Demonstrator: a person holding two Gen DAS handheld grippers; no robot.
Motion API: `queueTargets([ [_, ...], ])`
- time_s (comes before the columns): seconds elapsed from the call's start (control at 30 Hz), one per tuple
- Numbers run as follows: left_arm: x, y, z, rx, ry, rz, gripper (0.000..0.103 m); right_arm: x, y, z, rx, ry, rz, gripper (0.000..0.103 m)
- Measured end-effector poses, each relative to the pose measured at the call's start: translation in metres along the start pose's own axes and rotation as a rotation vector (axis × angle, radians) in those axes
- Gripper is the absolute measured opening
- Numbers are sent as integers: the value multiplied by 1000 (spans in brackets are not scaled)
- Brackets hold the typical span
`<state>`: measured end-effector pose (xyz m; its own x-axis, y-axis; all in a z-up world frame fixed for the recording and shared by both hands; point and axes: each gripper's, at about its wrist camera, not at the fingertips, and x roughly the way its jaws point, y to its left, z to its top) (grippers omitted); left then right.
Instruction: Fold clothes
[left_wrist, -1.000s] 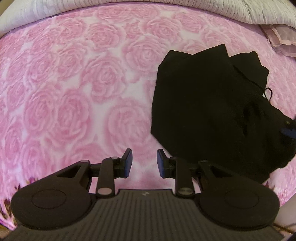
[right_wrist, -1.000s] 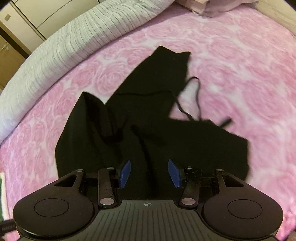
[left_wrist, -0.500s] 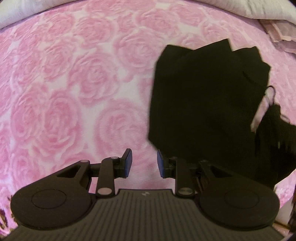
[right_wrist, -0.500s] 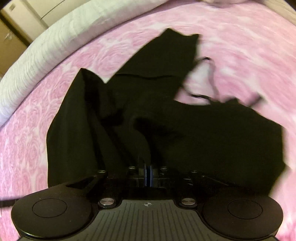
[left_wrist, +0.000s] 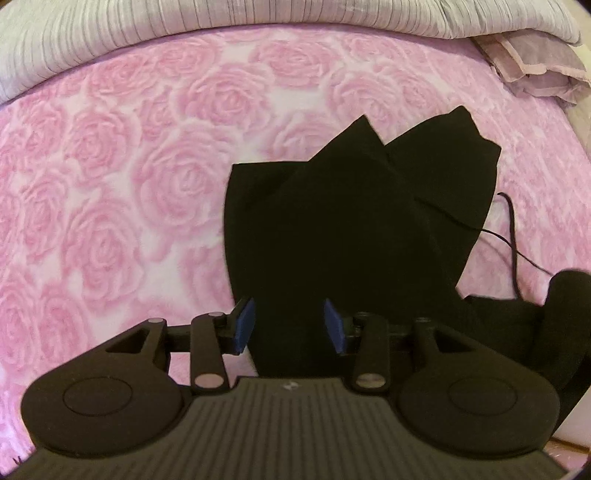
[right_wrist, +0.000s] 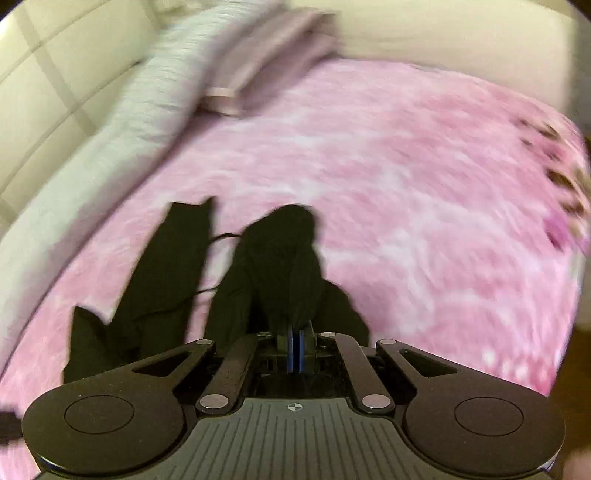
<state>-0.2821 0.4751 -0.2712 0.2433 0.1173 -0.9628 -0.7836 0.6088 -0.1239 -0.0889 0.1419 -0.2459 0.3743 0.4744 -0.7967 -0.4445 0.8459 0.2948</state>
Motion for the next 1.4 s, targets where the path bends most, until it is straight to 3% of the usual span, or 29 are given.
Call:
queueTargets([
  [0.23, 23, -23, 82, 49, -37, 19, 49, 18, -16, -16, 51, 135, -25, 1],
  [0.37, 49, -38, 124, 112, -24, 20, 50, 24, -36, -20, 132, 177, -36, 1],
  [0.53, 89, -66, 159, 231, 3, 17, 53, 28, -45, -18, 209, 197, -31, 1],
  [0.6, 109, -75, 162, 291, 52, 47, 55, 30, -45, -20, 212, 199, -37, 1],
  [0.63, 119, -76, 159, 322, 88, 46, 52, 30, -45, -21, 216, 202, -39, 1],
  [0.7, 136, -73, 147, 367, 151, 32, 19, 35, -48, -20, 244, 214, -40, 1],
  [0.73, 135, -64, 141, 337, 140, 1, 10, 36, -49, -19, 259, 219, -37, 1],
  [0.87, 96, -5, 126, 108, -5, -113, 5, 37, -43, -7, 259, 202, 3, 1],
  [1.07, -50, 120, 112, -244, -389, -101, 4, 19, 16, 64, 184, -26, 175, 1],
  [1.17, -141, 179, 68, -445, -605, -115, 4, -10, 51, 103, 133, -176, 280, 1],
  [1.23, -189, 206, 24, -537, -694, -135, 4, -34, 72, 125, 95, -274, 347, 0],
  [1.33, -229, 220, -54, -590, -736, -108, 4, -78, 80, 119, 3, -325, 401, 0],
  [1.4, -229, 223, -108, -645, -700, -73, 5, -102, 79, 103, -63, -314, 406, 0],
])
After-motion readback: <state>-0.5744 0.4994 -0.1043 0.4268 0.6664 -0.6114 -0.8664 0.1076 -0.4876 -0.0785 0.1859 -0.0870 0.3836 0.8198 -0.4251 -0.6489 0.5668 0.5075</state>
